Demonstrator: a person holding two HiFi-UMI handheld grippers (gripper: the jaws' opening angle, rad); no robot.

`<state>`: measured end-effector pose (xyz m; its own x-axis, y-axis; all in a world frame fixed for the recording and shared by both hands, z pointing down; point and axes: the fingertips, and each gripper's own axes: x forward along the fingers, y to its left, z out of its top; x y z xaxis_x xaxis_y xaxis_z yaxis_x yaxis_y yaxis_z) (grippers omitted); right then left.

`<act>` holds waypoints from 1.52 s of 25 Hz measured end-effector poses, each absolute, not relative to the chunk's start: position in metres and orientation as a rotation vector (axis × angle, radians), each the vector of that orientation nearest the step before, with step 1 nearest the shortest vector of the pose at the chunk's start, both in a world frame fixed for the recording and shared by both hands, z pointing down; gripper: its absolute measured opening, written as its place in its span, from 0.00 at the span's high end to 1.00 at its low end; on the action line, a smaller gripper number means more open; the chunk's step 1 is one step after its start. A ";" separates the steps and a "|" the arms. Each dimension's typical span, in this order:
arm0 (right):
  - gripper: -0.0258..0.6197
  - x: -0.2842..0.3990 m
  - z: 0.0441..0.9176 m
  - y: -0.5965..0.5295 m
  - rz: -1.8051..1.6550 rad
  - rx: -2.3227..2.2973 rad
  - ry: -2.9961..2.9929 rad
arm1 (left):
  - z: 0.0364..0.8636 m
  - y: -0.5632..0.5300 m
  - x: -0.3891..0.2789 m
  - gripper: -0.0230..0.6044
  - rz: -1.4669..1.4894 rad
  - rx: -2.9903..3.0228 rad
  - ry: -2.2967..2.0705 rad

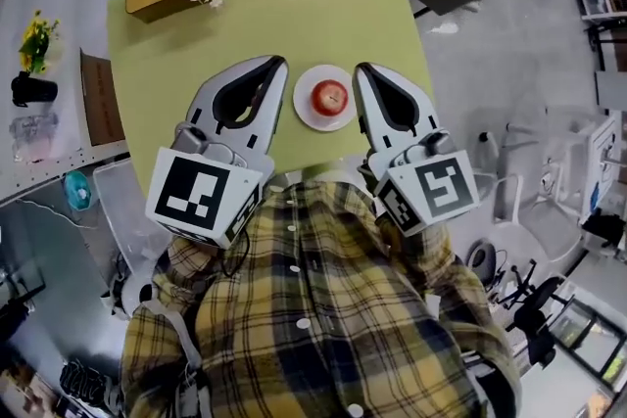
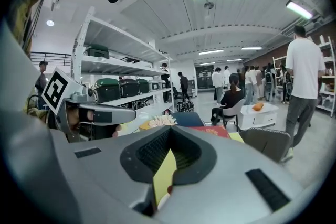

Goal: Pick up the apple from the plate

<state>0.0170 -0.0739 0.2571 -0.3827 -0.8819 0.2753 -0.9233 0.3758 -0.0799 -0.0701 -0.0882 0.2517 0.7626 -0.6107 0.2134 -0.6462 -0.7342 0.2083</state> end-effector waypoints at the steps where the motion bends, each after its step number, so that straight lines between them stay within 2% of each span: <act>1: 0.96 0.018 0.260 -0.074 0.340 1.644 -2.429 | 0.255 -0.089 -0.069 0.96 0.194 2.690 -0.957; 15: 0.96 0.047 0.287 -0.075 0.452 1.692 -2.348 | 0.284 -0.098 -0.029 0.95 0.253 2.675 -0.840; 38: 0.96 0.055 0.369 -0.068 0.670 1.546 -2.333 | 0.358 -0.101 -0.009 0.96 0.406 2.592 -0.811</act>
<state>0.0553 -0.0676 0.3686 -0.3985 -0.7950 0.4574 -0.9165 0.3264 -0.2311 -0.0093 -0.1008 0.3584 0.7903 -0.4791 0.3820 -0.5929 -0.7552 0.2795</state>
